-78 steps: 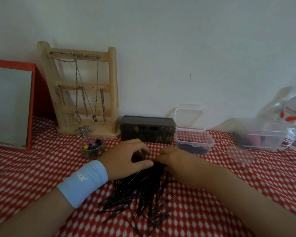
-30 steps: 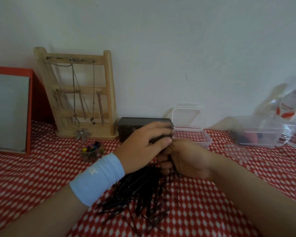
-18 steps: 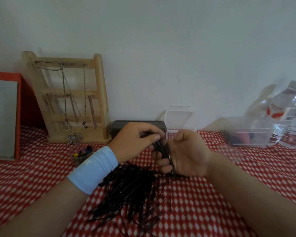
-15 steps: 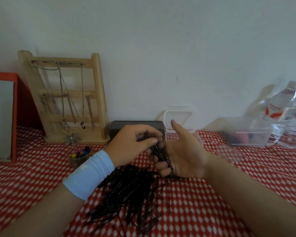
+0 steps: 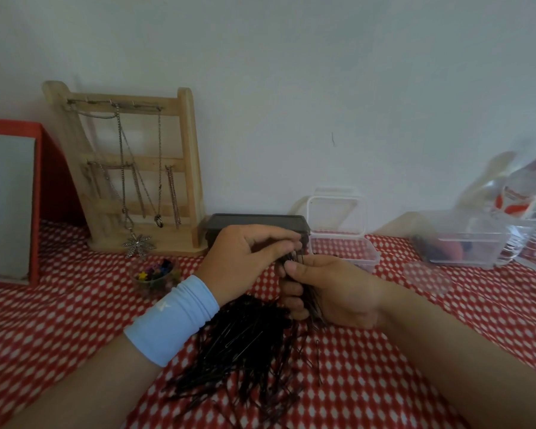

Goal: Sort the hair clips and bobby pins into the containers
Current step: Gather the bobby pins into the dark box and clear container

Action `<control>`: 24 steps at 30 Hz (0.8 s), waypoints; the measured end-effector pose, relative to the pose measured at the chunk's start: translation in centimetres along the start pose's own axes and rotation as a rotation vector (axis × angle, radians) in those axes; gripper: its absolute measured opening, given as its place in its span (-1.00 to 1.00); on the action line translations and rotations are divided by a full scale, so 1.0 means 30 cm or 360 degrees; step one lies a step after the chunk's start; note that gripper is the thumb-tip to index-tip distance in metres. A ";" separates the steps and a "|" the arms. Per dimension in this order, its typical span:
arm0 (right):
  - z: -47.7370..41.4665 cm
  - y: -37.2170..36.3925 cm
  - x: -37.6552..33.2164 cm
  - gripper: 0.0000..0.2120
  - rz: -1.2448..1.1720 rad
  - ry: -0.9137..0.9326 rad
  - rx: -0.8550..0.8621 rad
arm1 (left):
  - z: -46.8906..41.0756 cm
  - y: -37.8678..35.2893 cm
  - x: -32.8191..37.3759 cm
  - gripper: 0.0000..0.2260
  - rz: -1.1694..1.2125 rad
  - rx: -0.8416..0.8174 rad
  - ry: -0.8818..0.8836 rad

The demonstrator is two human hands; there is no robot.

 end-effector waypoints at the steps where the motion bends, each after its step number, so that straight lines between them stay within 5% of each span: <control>1: 0.002 0.001 -0.005 -0.84 0.0034 0.0017 0.0014 | -0.001 -0.003 0.002 -0.70 0.0018 0.0001 0.0004; 3: 0.006 0.006 -0.015 -0.83 0.0095 0.0051 0.0035 | -0.001 0.000 0.002 -0.56 0.0002 0.0021 -0.0014; 6: 0.005 0.006 -0.021 -0.83 0.0078 0.0075 0.0002 | -0.004 0.009 0.002 -0.74 -0.0203 0.0048 -0.0110; 11: 0.014 0.004 -0.028 -0.81 0.0051 0.0042 -0.0084 | -0.006 0.006 -0.010 -0.71 0.0103 0.0005 0.0091; 17: 0.015 -0.001 -0.021 -0.85 0.0057 0.0046 -0.0161 | 0.009 0.005 0.000 -0.92 0.0154 0.0150 0.0062; 24: 0.014 0.028 -0.035 -0.87 -0.0043 0.0067 0.0057 | 0.016 -0.033 -0.006 -0.65 0.0038 -0.0314 0.0147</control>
Point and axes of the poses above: each hand's wrist, its own z-axis away from the middle knuckle, its own y-axis out of the back of the hand, x = y × z, the point moved 4 cm from there along -z, towards the middle knuckle, and after that the axes turned 4 degrees about z, right-handed, at the moved point
